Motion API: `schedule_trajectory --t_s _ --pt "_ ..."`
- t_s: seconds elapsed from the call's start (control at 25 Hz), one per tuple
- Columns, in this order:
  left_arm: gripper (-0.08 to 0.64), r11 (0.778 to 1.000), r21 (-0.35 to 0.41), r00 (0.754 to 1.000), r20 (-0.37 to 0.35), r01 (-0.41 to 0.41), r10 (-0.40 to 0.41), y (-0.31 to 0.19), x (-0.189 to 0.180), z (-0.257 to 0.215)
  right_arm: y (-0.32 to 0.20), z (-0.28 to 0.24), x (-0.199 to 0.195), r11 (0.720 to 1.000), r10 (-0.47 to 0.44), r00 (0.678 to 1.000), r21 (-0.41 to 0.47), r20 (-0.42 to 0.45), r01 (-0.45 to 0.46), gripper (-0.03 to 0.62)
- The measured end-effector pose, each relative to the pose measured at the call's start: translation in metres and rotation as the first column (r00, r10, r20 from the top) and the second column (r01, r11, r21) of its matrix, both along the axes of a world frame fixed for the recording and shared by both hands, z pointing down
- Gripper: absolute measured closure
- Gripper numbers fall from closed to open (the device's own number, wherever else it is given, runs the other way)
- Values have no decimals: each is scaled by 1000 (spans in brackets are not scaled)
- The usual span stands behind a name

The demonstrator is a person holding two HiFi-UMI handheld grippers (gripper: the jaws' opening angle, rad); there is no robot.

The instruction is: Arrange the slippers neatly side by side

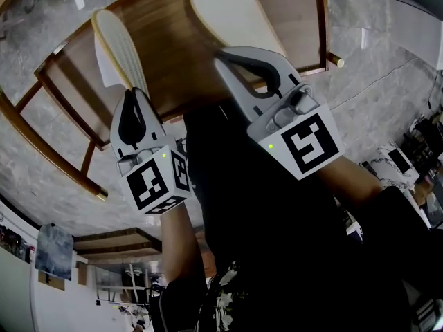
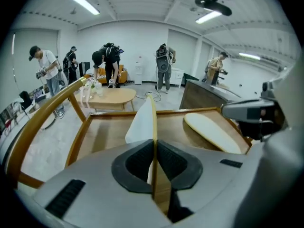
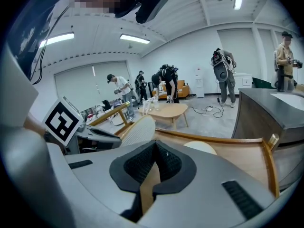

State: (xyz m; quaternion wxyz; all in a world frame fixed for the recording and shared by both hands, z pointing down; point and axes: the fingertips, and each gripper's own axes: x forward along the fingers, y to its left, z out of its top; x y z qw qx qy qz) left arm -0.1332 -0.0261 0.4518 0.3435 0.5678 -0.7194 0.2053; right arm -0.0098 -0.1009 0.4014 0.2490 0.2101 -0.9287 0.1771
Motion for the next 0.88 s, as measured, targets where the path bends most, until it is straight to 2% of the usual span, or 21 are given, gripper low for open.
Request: schedule_trajectory --t_s 0.32,0.88 --pt "537 1000 2 999 -50 12 -12 -10 4 0 -1 -3 3 1000 19 1000 15 6 -19 595" --pt "525 999 50 983 -184 5 4 -37 43 7 -5 -1 15 999 42 999 16 -1 -42 595"
